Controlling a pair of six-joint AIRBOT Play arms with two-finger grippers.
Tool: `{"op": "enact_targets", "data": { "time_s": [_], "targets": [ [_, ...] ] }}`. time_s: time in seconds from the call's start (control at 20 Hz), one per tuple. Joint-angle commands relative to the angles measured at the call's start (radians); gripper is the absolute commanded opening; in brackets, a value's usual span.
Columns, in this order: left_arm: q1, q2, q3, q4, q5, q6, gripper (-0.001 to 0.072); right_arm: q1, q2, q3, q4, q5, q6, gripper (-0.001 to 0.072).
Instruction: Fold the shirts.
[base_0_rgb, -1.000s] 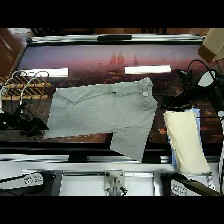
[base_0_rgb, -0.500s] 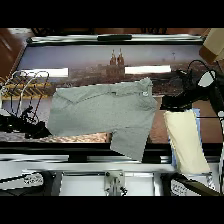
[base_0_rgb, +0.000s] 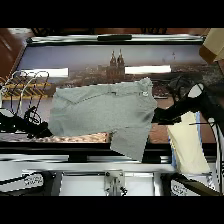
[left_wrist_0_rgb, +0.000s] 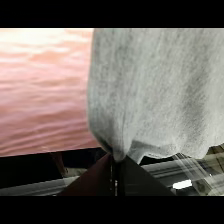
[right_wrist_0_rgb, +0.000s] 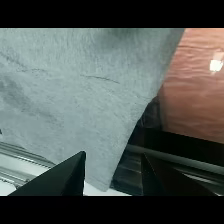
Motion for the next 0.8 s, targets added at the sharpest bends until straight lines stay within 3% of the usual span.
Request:
{"op": "enact_targets", "data": {
  "time_s": [0.0,0.25,0.55,0.6,0.65,0.7,0.75],
  "targets": [
    [0.001,0.039,0.003,-0.001,0.016,0.006,0.0036,0.048,-0.001,-0.143,-0.014,-0.174,0.060,0.0464],
    [0.001,0.057,0.003,-0.057,0.032,0.008,0.0036,0.041,-0.008,-0.222,-0.090,-0.313,0.130,0.0463],
    [0.001,0.057,0.003,-0.092,0.036,0.008,0.0036,0.043,-0.105,-0.225,0.052,-0.400,0.110,0.0460],
    [0.001,0.057,0.003,-0.092,0.036,0.008,0.0036,0.043,-0.117,-0.225,0.068,-0.404,0.098,0.0426],
    [0.001,0.057,0.003,-0.092,0.036,0.008,0.0035,0.043,-0.124,-0.225,0.074,-0.413,0.098,0.0322],
    [0.001,0.059,0.004,-0.098,0.035,0.008,0.0035,0.043,-0.120,-0.223,0.082,-0.425,0.100,0.0124],
    [0.001,0.066,0.011,-0.099,0.027,0.013,0.0034,0.043,-0.112,-0.212,0.097,-0.425,0.092,0.0064]
  ]
}}
